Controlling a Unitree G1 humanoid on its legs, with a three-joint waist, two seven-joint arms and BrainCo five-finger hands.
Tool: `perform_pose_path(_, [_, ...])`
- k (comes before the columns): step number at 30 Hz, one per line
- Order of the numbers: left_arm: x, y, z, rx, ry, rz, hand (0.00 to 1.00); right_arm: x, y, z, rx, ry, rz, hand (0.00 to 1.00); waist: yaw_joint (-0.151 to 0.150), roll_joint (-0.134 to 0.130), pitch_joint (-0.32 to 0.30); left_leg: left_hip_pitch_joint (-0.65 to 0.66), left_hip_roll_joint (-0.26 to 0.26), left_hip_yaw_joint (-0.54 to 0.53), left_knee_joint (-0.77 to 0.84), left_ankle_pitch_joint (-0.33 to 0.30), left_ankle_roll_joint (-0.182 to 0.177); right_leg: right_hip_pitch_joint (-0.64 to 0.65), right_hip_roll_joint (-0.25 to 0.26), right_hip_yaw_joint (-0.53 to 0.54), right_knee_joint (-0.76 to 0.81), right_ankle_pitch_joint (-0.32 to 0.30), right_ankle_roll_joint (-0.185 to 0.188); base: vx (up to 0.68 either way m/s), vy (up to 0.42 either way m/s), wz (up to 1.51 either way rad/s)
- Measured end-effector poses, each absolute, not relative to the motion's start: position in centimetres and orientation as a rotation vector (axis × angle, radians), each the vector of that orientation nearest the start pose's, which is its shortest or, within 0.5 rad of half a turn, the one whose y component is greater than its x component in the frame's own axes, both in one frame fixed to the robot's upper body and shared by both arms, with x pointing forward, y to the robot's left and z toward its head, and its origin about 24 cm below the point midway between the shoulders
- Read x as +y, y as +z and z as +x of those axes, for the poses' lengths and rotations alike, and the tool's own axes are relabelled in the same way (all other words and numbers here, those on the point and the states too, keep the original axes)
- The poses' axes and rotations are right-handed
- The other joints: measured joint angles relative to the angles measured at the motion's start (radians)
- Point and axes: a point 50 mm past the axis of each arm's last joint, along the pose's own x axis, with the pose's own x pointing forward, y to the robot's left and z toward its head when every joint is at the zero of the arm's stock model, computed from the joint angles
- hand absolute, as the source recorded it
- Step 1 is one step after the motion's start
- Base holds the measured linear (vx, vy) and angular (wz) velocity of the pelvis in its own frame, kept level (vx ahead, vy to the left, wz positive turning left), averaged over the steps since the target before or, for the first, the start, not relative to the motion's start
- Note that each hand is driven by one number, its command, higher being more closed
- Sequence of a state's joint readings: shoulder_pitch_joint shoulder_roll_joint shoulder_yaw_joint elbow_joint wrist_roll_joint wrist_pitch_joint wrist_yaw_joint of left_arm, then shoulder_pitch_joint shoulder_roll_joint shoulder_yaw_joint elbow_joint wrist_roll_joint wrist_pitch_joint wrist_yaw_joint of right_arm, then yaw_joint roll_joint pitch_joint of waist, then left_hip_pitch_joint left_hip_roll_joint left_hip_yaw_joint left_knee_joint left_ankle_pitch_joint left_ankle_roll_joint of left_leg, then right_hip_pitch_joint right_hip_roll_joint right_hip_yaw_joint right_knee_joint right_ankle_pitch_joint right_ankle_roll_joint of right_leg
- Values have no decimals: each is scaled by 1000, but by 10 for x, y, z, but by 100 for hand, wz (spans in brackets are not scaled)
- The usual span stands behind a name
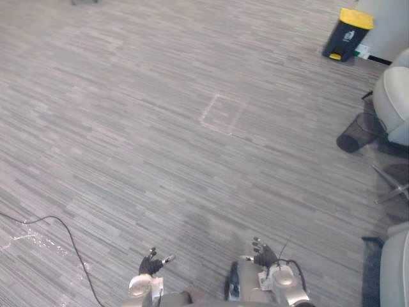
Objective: Organize the slippers on the shoe rack
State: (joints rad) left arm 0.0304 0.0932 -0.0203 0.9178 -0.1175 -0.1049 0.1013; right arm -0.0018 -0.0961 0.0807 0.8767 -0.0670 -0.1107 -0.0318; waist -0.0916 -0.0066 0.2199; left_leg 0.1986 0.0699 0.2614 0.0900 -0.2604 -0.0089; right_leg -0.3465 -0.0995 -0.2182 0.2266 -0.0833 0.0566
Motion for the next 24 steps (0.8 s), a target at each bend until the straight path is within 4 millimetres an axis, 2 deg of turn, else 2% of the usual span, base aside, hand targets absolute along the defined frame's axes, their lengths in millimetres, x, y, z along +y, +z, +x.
perform_pose_path(1, [188, -136, 150, 840, 178, 36, 0, -171, -127, 169, 768, 44, -195, 0, -2, -6, -2, 34, -6, -11, -17, -22, -40, 2, 3, 23, -51, 115, 5, 331, -147, 29])
perform_pose_path(2, [183, -139, 147, 855, 168, 32, 0, -173, -126, 170, 767, 40, -199, 0, -9, 2, -2, 71, 11, -27, -26, -37, -64, 12, 21, 47, -25, 198, -44, 588, -242, 12])
perform_pose_path(3, [175, -141, 145, 869, 156, 19, 0, -176, -124, 176, 757, 41, -217, 0, -4, 47, -8, 75, 43, -25, -10, -28, -69, -10, 47, 55, 60, 116, -51, 595, -240, 2])
perform_pose_path(5, [170, -142, 144, 877, 139, 16, 0, -181, -122, 177, 747, 19, -201, 0, -20, 65, -7, 39, 70, -62, 134, -17, -86, -12, 40, 31, 162, 23, -82, 646, -267, 19])
perform_pose_path(6, [168, -143, 144, 881, 134, 12, 0, -183, -121, 177, 748, 4, -191, 0, -26, 74, -4, -17, 103, -92, 319, 10, -127, 39, 41, 4, 172, -25, -87, 691, -256, 49])
perform_pose_path(8, [166, -143, 142, 880, 154, -22, 0, -183, -124, 167, 763, 7, -188, 0, -22, 76, -1, -153, 185, -108, 698, 138, -174, 164, 58, -23, 133, -75, -101, 556, -176, 42])
perform_pose_path(9, [166, -143, 140, 881, 166, -31, 0, -182, -126, 163, 779, 7, -186, 0, -15, 70, 4, -229, 243, -82, 889, 128, -163, 242, 83, -21, 100, -104, -117, 518, -129, 6])
perform_pose_path(10, [169, -143, 138, 879, 178, -30, 0, -181, -128, 160, 790, 7, -180, 0, -7, 70, 4, -279, 273, -52, 985, 109, -148, 307, 91, -19, 64, -120, -123, 587, -116, -13])
perform_pose_path(11, [172, -143, 135, 881, 194, -33, 0, -180, -129, 157, 800, 6, -175, 0, -1, 56, 7, -322, 281, -20, 999, 92, -130, 355, 93, -11, 28, -127, -123, 564, -77, -30])
perform_pose_path(13, [177, -142, 137, 869, 211, -29, 0, -180, -131, 154, 812, 5, -174, 0, 22, 53, 6, -409, 271, 60, 883, 33, -97, 436, 89, 25, -39, -120, -114, 463, -15, -56])
perform_pose_path(15, [179, -140, 141, 856, 214, -27, 0, -179, -131, 155, 814, 5, -173, 0, 41, 48, 8, -457, 210, 65, 662, 22, -88, 486, 70, 68, -82, -120, -111, 441, 83, -73])
perform_pose_path(16, [180, -139, 145, 846, 212, -22, 0, -179, -131, 156, 813, 6, -174, 0, 43, 35, 16, -470, 145, 46, 475, 40, -83, 522, 40, 92, -108, -131, -92, 507, 192, -68])
perform_pose_path(17, [180, -138, 146, 843, 209, -21, 0, -180, -130, 157, 811, 3, -177, 0, 43, 32, 18, -478, 96, 15, 298, 96, -89, 553, 20, 112, -132, -143, -73, 520, 225, -66])
perform_pose_path(18, [178, -139, 145, 847, 200, -19, 0, -182, -131, 156, 815, 1, -182, 0, 44, 39, 13, -475, 74, -17, 162, 155, -102, 570, 17, 131, -151, -149, -63, 526, 283, -78])
perform_pose_path(19, [176, -140, 143, 852, 188, -11, 0, -186, -134, 152, 838, -1, -195, 0, 55, 51, 5, -468, 72, -45, 128, 294, -90, 592, 23, 171, -174, -162, -42, 647, 353, -68])
perform_pose_path(20, [182, -139, 146, 852, 193, 8, 0, -177, -136, 152, 853, 14, -178, 0, 48, 18, -4, -471, 43, -37, 160, 262, -54, 604, -9, 193, -173, -153, -49, 536, 296, -47])
perform_pose_path(22, [187, -137, 148, 846, 198, 22, 0, -173, -138, 149, 862, 21, -167, 0, 45, 2, -14, -492, 39, -36, 238, 201, -30, 564, -24, 212, -103, -137, -35, 449, 241, -10])
perform_pose_path(23, [187, -138, 148, 849, 199, 18, 0, -173, -140, 145, 877, 22, -168, 0, 50, -3, -17, -488, 39, -18, 296, 152, -9, 531, -29, 251, 6, -138, -32, 568, 317, -26])
perform_pose_path(24, [186, -139, 146, 855, 198, 19, 0, -174, -140, 145, 880, 21, -170, 0, 53, -10, -21, -456, 37, 3, 304, 111, -1, 477, -41, 283, 155, -133, -1, 584, 320, -34])
